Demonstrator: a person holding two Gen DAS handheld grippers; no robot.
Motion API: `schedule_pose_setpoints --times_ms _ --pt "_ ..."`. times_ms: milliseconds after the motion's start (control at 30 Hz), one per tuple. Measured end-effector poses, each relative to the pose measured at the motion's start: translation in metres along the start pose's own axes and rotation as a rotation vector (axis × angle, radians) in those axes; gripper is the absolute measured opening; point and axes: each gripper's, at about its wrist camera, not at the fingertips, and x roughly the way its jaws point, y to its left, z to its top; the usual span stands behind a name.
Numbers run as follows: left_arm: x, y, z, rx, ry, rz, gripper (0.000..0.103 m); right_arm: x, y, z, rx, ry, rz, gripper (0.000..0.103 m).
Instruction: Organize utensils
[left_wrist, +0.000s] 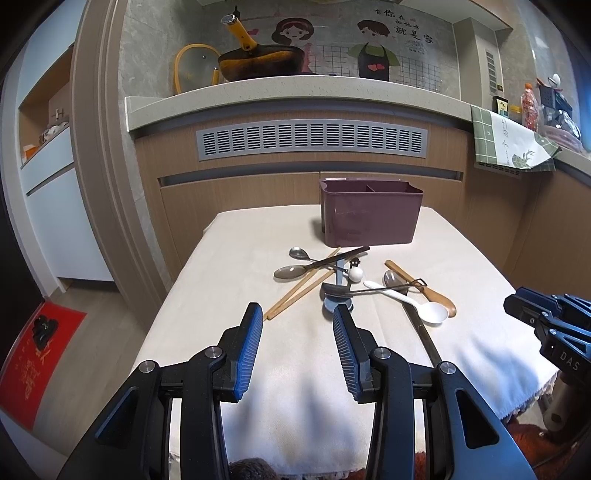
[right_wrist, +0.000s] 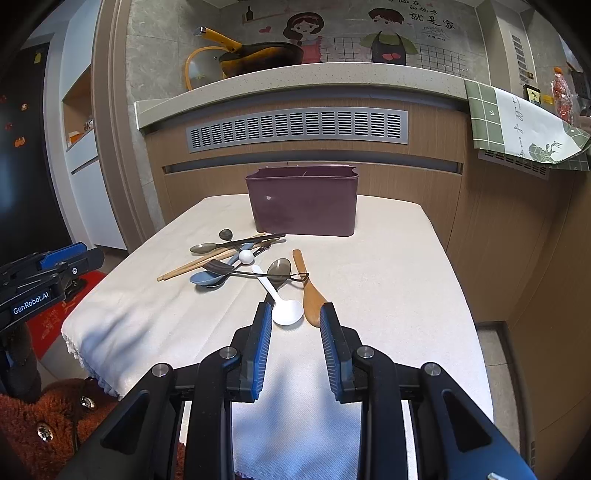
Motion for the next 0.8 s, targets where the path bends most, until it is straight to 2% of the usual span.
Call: schedule_pose_setpoints --times_ms 800 --pt "0.0007 -0.0017 -0.0041 -0.004 0.007 -0.005 0.041 -0.0002 -0.0021 -0.0002 0.005 0.008 -0.002 0.026"
